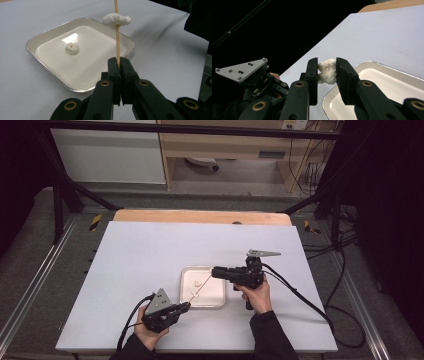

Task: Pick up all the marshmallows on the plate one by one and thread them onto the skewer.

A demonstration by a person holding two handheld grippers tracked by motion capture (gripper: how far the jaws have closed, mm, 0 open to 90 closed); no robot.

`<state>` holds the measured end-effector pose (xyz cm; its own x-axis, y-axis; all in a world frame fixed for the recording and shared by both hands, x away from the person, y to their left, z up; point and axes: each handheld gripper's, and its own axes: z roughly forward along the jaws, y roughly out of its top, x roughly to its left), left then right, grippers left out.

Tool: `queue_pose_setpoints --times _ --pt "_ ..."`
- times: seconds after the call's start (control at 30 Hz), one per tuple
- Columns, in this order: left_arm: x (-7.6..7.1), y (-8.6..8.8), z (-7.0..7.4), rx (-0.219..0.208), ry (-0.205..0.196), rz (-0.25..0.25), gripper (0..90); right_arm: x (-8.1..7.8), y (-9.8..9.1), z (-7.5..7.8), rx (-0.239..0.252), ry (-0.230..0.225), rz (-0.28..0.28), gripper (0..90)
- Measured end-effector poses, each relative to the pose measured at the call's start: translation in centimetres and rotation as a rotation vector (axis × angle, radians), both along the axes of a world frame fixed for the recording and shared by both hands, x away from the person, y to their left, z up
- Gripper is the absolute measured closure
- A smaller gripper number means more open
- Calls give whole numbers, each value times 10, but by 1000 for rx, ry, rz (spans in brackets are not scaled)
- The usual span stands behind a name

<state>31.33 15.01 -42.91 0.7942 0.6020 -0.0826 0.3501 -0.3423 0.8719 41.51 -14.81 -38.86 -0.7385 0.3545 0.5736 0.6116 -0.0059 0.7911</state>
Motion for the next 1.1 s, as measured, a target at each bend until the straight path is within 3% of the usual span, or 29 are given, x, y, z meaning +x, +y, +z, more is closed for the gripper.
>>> queue_pose_setpoints --times 0.23,0.6,0.73,0.83,1.1 --pt "-1 -2 -1 26 -14 -17 884 -1 2 -2 9 30 26 758" --pt "0 -2 -2 30 -10 -10 886 -7 8 -8 12 26 39 772" --pt "-1 -4 2 13 -24 -6 885 -11 15 -15 -30 37 70 776" --pt "0 -4 0 13 -11 3 885 -15 18 -18 -16 19 62 776" --pt "1 -8 -2 15 3 13 884 -21 26 -27 -53 27 74 766"
